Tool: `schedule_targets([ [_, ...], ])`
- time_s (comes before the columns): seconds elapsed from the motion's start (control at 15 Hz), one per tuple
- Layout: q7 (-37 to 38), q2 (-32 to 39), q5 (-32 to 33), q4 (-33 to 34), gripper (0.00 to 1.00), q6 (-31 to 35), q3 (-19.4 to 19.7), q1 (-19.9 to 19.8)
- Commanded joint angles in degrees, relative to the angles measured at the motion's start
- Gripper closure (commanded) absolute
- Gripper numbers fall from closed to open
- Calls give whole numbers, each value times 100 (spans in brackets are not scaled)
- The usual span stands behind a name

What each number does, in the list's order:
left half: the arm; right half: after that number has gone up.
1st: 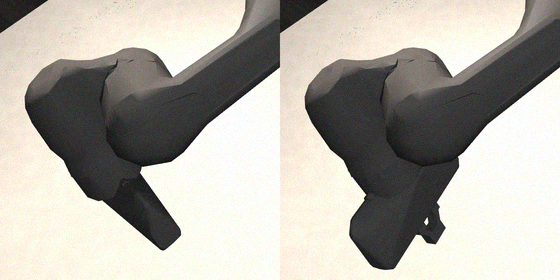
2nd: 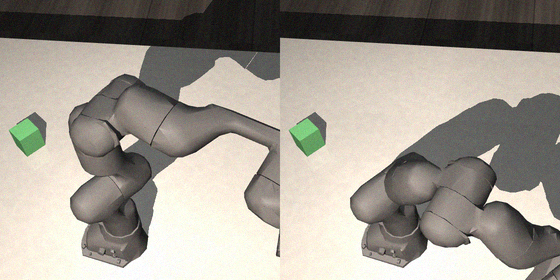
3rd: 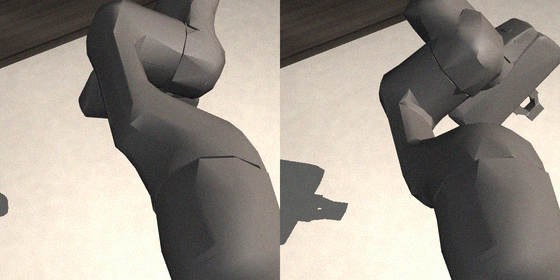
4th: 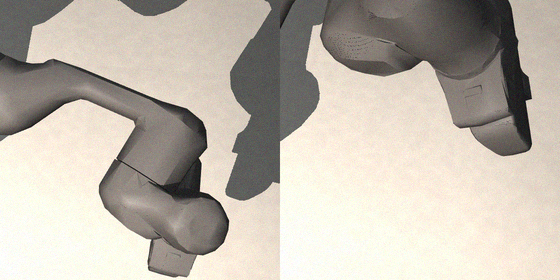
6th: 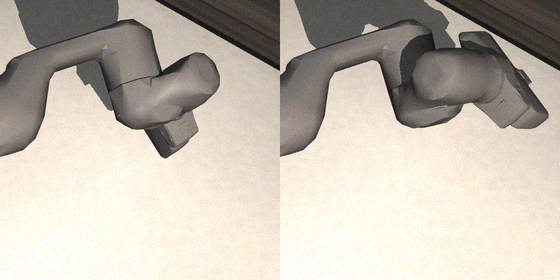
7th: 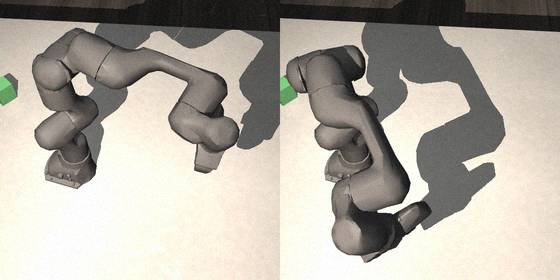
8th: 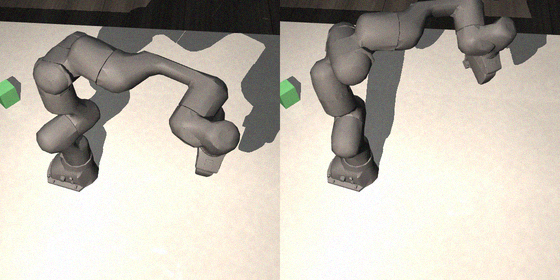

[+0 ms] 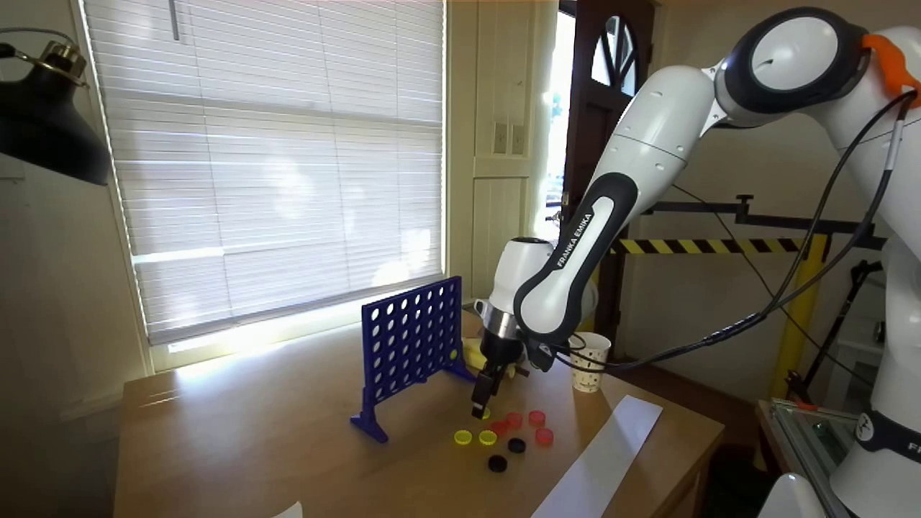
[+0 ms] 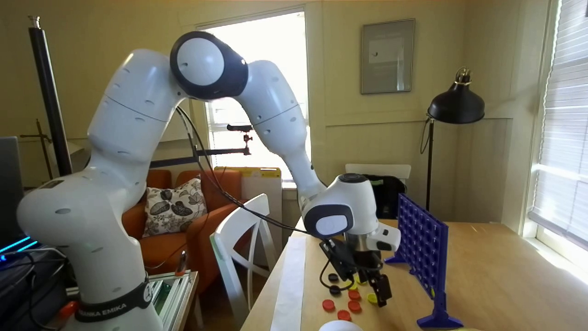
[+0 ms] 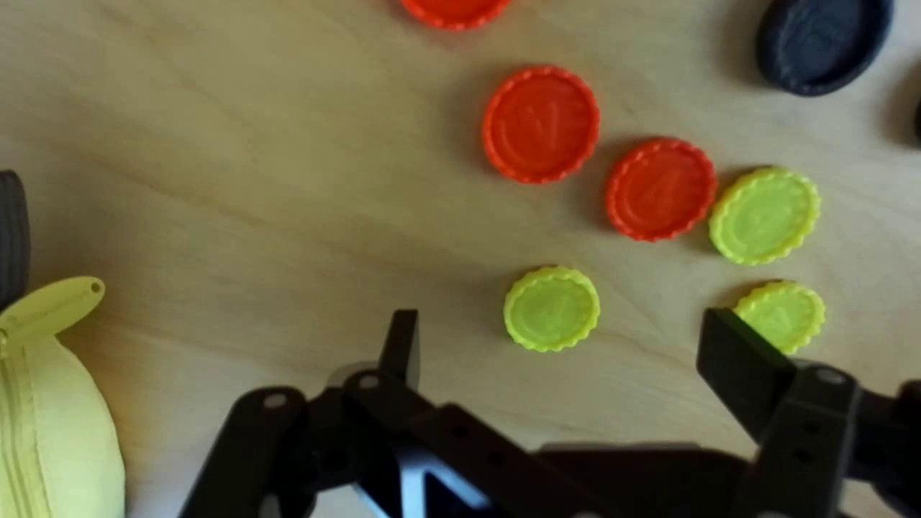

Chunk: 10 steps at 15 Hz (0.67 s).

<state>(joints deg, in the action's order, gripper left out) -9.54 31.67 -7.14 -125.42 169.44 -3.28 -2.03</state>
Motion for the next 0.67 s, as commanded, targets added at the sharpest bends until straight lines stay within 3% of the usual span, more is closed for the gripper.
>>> schedule_targets([
  [0.0,210,249,277,263,0,92,80,52],
  [0.13,186,303,306,347,1,55,65,26],
  [0.2,184,326,300,363,26,60,43,15],
  [0.33,164,357,302,423,28,9,17,-9],
  [0.6,153,399,274,473,58,-25,-44,-43],
])
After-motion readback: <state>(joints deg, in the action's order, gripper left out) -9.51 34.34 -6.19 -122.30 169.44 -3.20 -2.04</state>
